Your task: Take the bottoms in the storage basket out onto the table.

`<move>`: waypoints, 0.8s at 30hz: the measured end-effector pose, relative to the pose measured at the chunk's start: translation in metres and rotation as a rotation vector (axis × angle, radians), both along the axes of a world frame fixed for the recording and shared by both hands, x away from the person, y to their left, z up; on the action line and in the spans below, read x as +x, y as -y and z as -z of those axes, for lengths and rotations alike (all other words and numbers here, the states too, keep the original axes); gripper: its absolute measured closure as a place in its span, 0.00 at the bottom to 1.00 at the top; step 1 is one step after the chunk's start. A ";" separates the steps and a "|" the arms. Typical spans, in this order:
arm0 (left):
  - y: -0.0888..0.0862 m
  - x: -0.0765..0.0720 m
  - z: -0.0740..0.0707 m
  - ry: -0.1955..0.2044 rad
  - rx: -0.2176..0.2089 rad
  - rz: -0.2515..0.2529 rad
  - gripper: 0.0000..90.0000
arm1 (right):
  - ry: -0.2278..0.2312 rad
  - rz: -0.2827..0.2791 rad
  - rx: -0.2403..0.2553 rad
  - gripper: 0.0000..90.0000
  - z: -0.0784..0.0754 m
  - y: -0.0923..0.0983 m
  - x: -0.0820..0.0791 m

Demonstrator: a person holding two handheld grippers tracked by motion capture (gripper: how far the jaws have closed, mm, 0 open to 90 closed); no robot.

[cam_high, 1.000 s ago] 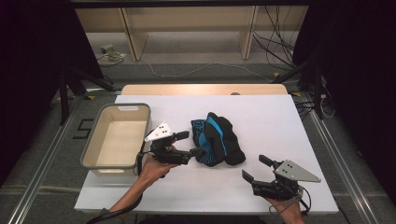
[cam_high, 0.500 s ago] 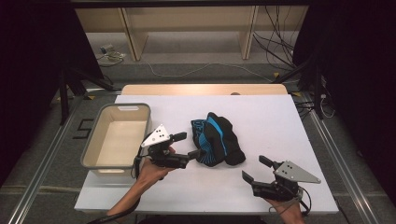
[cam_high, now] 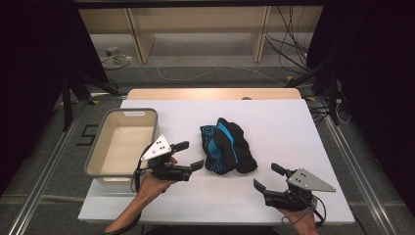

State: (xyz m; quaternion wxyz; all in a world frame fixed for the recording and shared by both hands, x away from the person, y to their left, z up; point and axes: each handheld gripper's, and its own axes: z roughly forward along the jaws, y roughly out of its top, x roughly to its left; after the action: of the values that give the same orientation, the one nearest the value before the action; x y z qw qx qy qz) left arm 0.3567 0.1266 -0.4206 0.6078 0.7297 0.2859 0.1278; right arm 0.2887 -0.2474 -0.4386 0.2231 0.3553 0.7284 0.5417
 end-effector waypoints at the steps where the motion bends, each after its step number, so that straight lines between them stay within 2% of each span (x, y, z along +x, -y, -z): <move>1: -0.001 -0.001 0.000 0.003 0.002 -0.002 0.15 | 0.002 -0.001 -0.001 0.21 0.000 0.000 0.000; 10: -0.008 -0.011 0.002 0.013 -0.005 -0.002 0.15 | 0.001 0.002 0.005 0.21 0.000 0.000 0.000; 19: -0.015 -0.022 0.008 0.026 0.031 0.004 0.15 | 0.003 0.006 0.006 0.21 0.000 0.001 0.000; 24: -0.020 -0.025 0.010 0.018 0.024 -0.003 0.15 | 0.003 0.005 0.004 0.21 0.000 0.000 0.000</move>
State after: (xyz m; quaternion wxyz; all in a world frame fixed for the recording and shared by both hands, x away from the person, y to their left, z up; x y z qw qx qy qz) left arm 0.3322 0.1464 -0.4305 0.6014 0.7353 0.2799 0.1386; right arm 0.2890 -0.2479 -0.4387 0.2246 0.3568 0.7261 0.5432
